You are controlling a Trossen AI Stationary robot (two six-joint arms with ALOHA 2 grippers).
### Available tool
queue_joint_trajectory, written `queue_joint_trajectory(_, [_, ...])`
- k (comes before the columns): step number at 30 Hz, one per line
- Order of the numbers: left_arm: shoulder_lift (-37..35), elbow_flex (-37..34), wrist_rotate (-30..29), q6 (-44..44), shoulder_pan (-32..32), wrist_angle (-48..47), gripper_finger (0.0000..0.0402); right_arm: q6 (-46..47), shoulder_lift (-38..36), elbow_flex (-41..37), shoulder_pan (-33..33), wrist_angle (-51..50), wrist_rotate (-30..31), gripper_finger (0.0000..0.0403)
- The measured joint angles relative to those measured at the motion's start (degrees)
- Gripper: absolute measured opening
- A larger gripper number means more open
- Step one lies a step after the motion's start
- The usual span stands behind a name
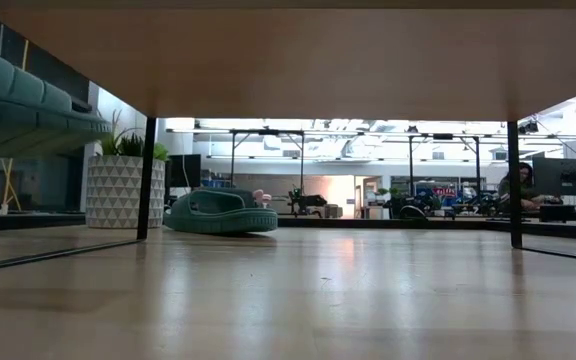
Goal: Pick and place slides into the shelf
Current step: Put the bottom green slide on the shelf
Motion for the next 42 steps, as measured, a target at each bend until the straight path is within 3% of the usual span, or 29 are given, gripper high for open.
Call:
queue_joint_trajectory(31, [0.1,-18.6,5.5,0.0,0.0,21.6,0.0001,0.5,0.0,0.0,0.0,0.0,0.2,0.0087])
queue_joint_trajectory(42, [0.1,-19.2,5.9,0.4,0.0,22.1,0.0047,1.3,0.0,0.0,0.0,0.1,0.4,0.0087])
